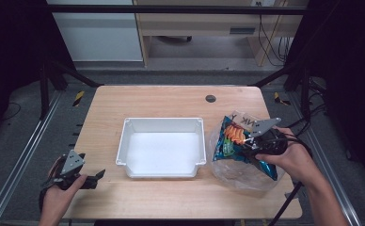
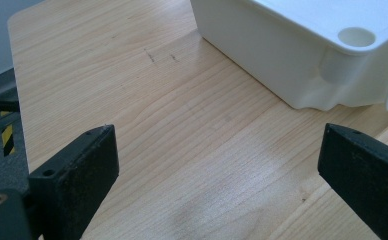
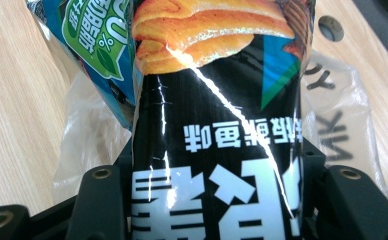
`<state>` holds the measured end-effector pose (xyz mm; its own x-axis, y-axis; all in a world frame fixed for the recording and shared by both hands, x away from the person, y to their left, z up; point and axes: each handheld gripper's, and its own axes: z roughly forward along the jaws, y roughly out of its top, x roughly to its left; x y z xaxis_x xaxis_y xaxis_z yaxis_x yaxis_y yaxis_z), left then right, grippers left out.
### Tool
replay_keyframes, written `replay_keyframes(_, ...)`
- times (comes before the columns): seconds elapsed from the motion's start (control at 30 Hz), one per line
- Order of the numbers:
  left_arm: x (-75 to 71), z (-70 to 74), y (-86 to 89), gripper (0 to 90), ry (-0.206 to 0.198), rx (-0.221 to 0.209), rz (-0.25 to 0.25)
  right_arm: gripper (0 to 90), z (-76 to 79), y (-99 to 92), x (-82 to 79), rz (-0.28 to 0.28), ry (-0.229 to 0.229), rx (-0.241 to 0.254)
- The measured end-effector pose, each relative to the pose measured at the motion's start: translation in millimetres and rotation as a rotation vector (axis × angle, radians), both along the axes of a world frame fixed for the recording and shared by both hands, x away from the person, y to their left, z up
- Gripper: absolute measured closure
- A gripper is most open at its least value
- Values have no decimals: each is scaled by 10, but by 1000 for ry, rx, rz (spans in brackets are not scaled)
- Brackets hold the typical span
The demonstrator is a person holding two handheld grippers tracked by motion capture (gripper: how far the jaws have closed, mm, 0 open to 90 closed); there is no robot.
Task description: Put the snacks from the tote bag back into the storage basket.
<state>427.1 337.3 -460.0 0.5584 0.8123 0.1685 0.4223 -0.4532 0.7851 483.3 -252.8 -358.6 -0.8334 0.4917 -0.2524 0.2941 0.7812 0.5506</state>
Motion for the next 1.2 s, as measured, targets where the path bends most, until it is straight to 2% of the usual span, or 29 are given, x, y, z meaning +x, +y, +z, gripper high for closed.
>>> replay_keyframes(0.27, 4, -9, -3, 26, 4, -2, 2, 444, 113, 96, 21, 5, -36, 31)
replay_keyframes(0.57, 0, -2, 12, 25, 1, -6, 8, 447, 271, 366, 93, 43, -67, 48)
replay_keyframes(0.77, -1, -3, 18, 25, 4, -9, 9, 447, 378, 684, 189, 83, -91, 61)
replay_keyframes(1.2, 2, -4, 21, 26, 3, -10, 7, 448, 326, 1287, 370, 177, -78, 39)
